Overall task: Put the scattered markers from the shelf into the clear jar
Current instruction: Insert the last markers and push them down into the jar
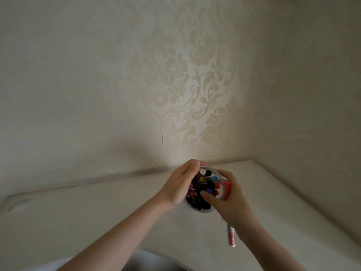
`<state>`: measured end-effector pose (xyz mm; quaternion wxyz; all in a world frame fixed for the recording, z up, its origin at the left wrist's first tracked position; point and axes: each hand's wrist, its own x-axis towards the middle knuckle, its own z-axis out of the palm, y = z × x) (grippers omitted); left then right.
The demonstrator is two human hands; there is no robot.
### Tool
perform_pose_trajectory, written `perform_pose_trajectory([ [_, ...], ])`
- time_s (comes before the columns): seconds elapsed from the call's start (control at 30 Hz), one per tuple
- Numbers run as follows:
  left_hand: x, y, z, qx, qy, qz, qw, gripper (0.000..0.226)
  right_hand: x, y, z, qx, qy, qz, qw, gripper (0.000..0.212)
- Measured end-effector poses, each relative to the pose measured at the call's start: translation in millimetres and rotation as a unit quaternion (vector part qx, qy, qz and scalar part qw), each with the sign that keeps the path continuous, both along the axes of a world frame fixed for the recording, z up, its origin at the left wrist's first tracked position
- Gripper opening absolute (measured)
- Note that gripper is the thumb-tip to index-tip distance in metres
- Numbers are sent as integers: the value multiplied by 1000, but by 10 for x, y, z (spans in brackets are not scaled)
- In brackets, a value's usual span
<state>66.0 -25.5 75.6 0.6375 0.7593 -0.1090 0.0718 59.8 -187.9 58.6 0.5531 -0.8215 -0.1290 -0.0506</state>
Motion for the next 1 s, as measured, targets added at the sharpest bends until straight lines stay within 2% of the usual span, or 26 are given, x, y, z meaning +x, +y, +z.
perform_pose_trajectory([
  [0.17, 34, 28, 30, -6, 11, 7, 1000, 40, 94, -44, 121, -5, 38, 27, 999, 40],
  [0.3, 62, 39, 38, -18, 21, 16, 1000, 39, 206, 57, 129, -44, 7, -7, 999, 44],
  [0.53, 25, 152, 29, -51, 46, 16, 998, 40, 254, 168, 198, 1, 47, 17, 999, 36],
  [0.73, 5, 165, 4, -60, 40, 24, 997, 42, 256, 156, 273, -88, 13, 23, 996, 46],
  [0.87, -4, 167, -2, -51, 32, 22, 998, 40, 229, 129, 331, -187, -35, 39, 981, 47],
  [1.0, -1, 168, 9, -58, 42, 23, 997, 40, 248, 210, 331, -174, -41, 13, 984, 45],
])
